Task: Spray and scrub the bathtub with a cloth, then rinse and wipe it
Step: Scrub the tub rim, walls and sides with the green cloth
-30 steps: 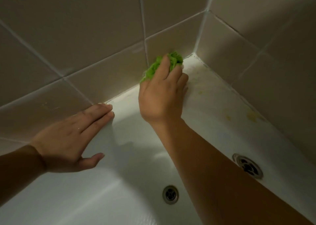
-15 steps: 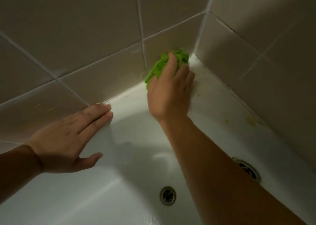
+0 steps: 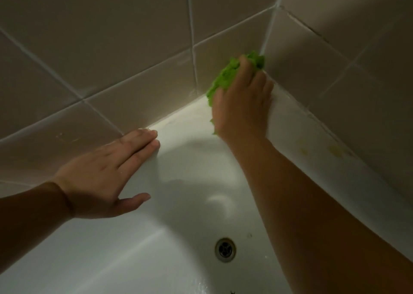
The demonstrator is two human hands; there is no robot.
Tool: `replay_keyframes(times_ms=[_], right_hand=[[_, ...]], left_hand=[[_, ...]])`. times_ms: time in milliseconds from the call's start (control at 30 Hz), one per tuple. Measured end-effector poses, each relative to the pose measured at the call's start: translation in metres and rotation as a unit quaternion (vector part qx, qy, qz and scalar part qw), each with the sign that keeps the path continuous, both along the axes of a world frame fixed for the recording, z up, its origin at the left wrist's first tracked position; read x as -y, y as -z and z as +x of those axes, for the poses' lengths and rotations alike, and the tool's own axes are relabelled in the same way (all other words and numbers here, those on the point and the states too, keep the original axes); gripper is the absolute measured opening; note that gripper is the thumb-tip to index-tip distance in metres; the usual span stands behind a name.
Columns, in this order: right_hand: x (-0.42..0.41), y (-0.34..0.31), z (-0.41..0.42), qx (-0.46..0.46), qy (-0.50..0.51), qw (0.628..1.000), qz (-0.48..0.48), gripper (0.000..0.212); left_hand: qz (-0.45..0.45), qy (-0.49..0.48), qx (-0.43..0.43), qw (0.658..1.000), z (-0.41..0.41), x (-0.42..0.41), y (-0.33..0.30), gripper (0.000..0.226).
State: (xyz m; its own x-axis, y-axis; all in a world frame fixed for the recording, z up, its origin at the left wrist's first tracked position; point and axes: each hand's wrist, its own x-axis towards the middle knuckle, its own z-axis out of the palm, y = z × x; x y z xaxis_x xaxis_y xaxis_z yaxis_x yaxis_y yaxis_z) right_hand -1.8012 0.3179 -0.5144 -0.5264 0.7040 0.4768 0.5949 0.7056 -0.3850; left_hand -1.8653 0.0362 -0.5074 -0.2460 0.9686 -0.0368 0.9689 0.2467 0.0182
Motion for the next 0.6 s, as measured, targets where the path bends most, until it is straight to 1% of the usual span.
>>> replay_keyframes(times_ms=[100,167,267,333,467,600], right_hand=[[0.004,-0.011,-0.013,0.012,0.075,0.995,-0.066,0.06],[0.024,-0.014,-0.015,0.034,0.083,0.991,-0.096,0.06],[0.043,-0.004,-0.003,0.026,0.035,0.999,-0.022,0.058],[0.025,0.0,0.001,0.026,0.007,1.0,0.005,0.06],[-0.009,-0.007,-0.009,0.043,0.044,0.997,-0.047,0.06],[0.002,-0.006,-0.007,0.034,0.049,0.997,-0.046,0.056]], left_hand=[[0.001,0.001,0.004,1.0,0.0,-0.004,-0.001,0.101],[0.003,0.005,0.001,1.0,0.0,-0.007,-0.002,0.099],[-0.005,0.012,-0.013,1.0,0.0,-0.01,-0.003,0.1],[-0.003,0.016,-0.005,1.0,0.0,-0.011,-0.003,0.1],[0.005,0.018,0.003,1.0,0.0,-0.015,-0.003,0.101],[0.015,0.023,0.009,1.0,0.0,-0.018,-0.002,0.1]])
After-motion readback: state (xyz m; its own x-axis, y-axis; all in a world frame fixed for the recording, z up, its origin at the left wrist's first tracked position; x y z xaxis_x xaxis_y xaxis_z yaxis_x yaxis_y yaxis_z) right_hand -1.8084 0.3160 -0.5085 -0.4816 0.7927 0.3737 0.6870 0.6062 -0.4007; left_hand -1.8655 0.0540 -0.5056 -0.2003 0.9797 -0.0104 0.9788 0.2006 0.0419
